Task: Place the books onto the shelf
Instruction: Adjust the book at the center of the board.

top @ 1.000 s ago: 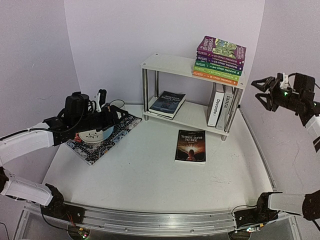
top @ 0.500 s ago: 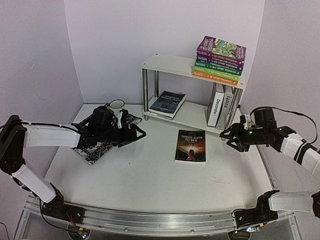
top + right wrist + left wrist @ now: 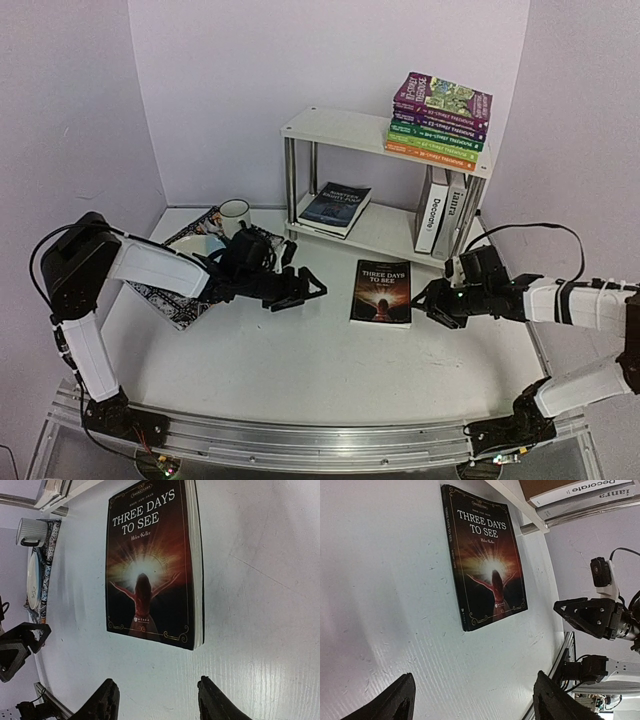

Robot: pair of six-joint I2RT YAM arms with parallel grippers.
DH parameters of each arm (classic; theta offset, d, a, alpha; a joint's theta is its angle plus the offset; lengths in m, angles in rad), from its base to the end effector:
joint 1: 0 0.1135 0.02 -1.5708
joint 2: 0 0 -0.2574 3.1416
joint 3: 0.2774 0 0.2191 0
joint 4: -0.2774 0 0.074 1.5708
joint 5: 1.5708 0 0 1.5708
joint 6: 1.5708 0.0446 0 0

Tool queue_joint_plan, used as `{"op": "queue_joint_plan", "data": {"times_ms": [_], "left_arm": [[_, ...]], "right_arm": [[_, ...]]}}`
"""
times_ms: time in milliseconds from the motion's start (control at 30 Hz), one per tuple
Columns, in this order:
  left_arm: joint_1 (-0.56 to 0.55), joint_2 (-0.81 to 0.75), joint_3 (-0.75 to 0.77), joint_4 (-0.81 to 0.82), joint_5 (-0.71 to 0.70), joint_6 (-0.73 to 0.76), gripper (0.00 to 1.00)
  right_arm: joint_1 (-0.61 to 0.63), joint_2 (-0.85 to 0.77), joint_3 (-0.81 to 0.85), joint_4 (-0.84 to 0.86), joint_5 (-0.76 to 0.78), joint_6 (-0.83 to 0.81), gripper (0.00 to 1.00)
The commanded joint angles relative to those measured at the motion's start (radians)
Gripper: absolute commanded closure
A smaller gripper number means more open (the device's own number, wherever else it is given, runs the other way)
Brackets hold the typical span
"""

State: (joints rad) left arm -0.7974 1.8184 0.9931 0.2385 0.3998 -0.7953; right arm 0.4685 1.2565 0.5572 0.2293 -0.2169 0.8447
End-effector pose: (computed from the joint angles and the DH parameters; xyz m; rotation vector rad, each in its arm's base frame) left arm 0.2432 -0.2740 0.1852 0.2650 2.4162 -1.2682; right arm 0.2144 0.1192 0.2153 0.2657 2.1777 1.0087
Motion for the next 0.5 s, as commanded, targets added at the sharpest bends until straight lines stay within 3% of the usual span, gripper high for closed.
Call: {"op": "queue_joint_plan", "data": {"times_ms": [0, 467], "left_arm": [[-0.018, 0.065, 0.084, 0.068, 0.046, -0.031, 0.18], [-0.031, 0.241, 0.224, 0.086, 0.085, -0.056, 0.22]], "right_arm": [[0.012, 0.059, -0.012, 0.079, 0.042, 0.004, 0.47], [0.012, 0.249, 0.049, 0.124, 0.061, -0.044, 0.50]]}}
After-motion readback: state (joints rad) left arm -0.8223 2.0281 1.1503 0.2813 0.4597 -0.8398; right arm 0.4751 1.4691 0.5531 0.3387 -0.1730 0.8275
